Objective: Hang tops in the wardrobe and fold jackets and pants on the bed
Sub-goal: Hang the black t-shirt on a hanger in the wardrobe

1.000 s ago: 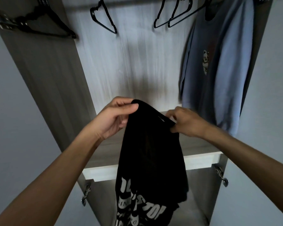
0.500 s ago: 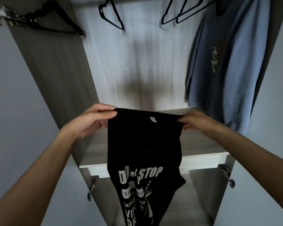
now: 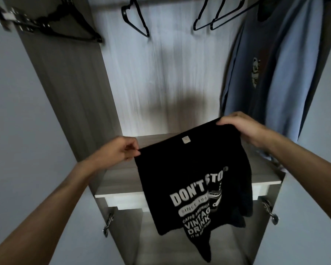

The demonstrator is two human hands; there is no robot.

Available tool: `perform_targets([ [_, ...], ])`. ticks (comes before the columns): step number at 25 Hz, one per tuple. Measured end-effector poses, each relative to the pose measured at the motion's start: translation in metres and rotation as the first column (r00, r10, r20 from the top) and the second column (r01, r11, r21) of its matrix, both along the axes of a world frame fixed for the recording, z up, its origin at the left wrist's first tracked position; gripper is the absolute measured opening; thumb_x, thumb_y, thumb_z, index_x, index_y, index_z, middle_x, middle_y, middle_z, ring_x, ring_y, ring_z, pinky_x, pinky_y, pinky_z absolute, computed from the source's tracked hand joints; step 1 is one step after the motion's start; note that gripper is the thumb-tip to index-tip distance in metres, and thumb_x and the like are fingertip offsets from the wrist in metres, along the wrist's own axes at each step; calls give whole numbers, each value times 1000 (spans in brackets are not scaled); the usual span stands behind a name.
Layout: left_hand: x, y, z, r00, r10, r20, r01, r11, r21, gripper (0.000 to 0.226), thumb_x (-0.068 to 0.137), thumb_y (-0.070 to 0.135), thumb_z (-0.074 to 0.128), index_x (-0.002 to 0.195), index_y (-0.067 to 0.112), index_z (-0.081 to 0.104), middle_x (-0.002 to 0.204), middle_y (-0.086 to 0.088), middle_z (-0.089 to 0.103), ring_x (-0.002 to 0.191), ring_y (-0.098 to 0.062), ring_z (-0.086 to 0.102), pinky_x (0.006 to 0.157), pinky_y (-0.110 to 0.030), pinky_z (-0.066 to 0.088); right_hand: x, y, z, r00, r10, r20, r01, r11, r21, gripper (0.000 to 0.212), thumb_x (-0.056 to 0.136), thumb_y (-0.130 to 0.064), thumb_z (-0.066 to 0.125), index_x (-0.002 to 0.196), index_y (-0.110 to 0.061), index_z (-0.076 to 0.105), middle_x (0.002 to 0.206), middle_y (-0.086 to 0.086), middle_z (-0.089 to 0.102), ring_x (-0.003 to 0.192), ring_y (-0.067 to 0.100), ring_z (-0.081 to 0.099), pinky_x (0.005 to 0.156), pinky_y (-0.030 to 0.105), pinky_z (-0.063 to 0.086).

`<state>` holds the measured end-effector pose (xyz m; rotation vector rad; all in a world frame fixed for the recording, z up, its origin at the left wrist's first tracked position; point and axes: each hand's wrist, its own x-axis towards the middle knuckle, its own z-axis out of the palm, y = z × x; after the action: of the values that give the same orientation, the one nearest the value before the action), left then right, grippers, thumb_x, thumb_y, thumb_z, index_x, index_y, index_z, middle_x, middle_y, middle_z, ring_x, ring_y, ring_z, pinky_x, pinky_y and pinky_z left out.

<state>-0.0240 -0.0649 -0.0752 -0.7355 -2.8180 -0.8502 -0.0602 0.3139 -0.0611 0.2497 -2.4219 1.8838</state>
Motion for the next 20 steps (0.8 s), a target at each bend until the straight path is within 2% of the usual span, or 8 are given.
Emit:
perform_targets([
  [2,-9,-8,-11,973,151,-173,-134,985,105,17,92,13,66,79,24,61,73,-10,61,70,-26,57,71,-37,47,0,18,2,989,148,32,-150,985,86,46,62,-39,85,92,-6,75,84,8,75,80,22,69,81,31,52],
  [3,-9,-7,-12,978,150,-142,-110,960,259,17,91,22,66,77,28,57,72,-6,54,70,-20,51,70,-32,43,0,26,2,955,289,69,-293,954,57,60,56,-39,88,101,-1,74,97,16,74,89,26,69,89,33,51],
  [5,-6,-2,-7,999,-16,32,-9,766,643,16,88,34,66,82,22,56,75,-6,43,70,-13,43,64,-23,38,2,43,3,823,558,107,-539,826,-164,66,61,-24,88,115,7,66,109,23,69,99,30,69,94,35,53],
  [7,0,-1,7,973,-186,139,2,607,795,17,93,25,57,87,9,57,76,-9,46,68,-13,48,62,-19,42,6,57,6,711,702,45,-663,690,-289,65,68,-9,82,124,11,56,111,23,68,100,32,68,93,40,53],
  [10,-3,-8,26,950,-281,138,71,621,780,20,93,31,62,85,12,61,75,-4,56,63,-8,56,61,-17,49,9,63,7,705,708,35,-676,686,-270,52,68,-3,82,116,6,62,104,20,70,94,27,70,87,35,56],
  [13,-14,-23,35,937,-276,212,61,731,680,40,68,46,85,81,13,66,72,-5,59,60,-8,58,57,-16,49,4,47,4,872,488,27,-486,861,147,31,66,-11,86,85,-3,63,78,7,64,74,13,63,69,24,51],
  [16,-16,-27,46,968,-146,205,41,896,442,34,59,33,90,76,12,70,71,-6,64,62,-10,59,58,-16,48,-7,30,-1,907,404,-123,-292,810,509,26,75,-10,80,66,-21,59,62,-8,51,63,3,47,60,29,35],
  [20,-29,-24,56,991,107,-75,-54,857,512,12,77,10,77,76,9,65,62,6,65,56,-2,55,55,-13,43,-1,19,-7,874,476,-95,-425,846,323,18,76,-11,81,78,-6,64,76,-3,59,75,10,54,72,27,40],
])
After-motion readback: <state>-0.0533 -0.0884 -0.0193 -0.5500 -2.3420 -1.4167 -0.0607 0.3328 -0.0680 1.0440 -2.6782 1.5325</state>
